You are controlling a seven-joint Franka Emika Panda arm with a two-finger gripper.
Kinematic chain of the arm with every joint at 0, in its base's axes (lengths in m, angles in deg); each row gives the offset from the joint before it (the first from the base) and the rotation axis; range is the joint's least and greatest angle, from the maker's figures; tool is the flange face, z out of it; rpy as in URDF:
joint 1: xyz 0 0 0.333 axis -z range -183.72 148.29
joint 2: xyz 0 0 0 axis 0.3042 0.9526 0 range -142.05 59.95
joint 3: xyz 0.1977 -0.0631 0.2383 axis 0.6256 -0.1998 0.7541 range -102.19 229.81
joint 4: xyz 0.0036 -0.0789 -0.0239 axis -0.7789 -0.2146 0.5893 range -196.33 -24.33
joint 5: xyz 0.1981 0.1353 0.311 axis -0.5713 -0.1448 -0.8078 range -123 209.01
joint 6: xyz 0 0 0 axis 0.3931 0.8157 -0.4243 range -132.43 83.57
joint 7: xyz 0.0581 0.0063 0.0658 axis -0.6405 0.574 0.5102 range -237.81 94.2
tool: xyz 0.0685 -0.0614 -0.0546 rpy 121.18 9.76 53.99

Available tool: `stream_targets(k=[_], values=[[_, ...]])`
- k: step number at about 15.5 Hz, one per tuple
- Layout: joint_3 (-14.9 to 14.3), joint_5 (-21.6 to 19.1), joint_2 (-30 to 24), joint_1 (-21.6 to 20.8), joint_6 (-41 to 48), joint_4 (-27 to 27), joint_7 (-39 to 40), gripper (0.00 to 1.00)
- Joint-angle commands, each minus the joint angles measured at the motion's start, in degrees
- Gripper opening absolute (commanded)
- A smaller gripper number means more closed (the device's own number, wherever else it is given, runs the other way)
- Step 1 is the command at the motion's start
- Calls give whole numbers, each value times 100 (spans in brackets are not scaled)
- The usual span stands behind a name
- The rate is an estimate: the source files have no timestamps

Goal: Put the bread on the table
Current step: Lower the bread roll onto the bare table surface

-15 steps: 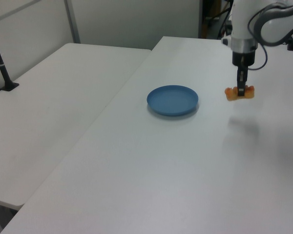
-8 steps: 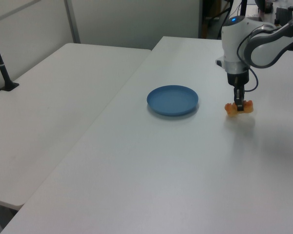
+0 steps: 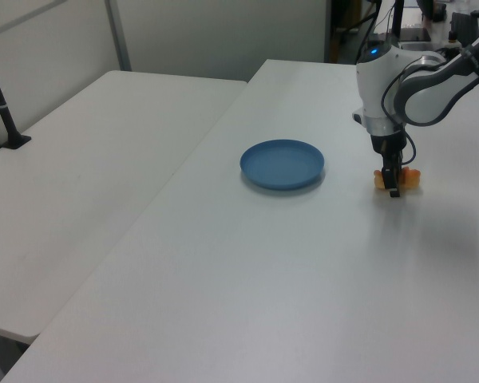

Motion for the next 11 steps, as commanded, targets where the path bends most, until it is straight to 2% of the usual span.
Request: stream_targets(k=[1, 11], values=[[49, 119, -39, 13, 273, -9, -169, 100], [164, 119, -83, 22, 450, 52, -890, 100]])
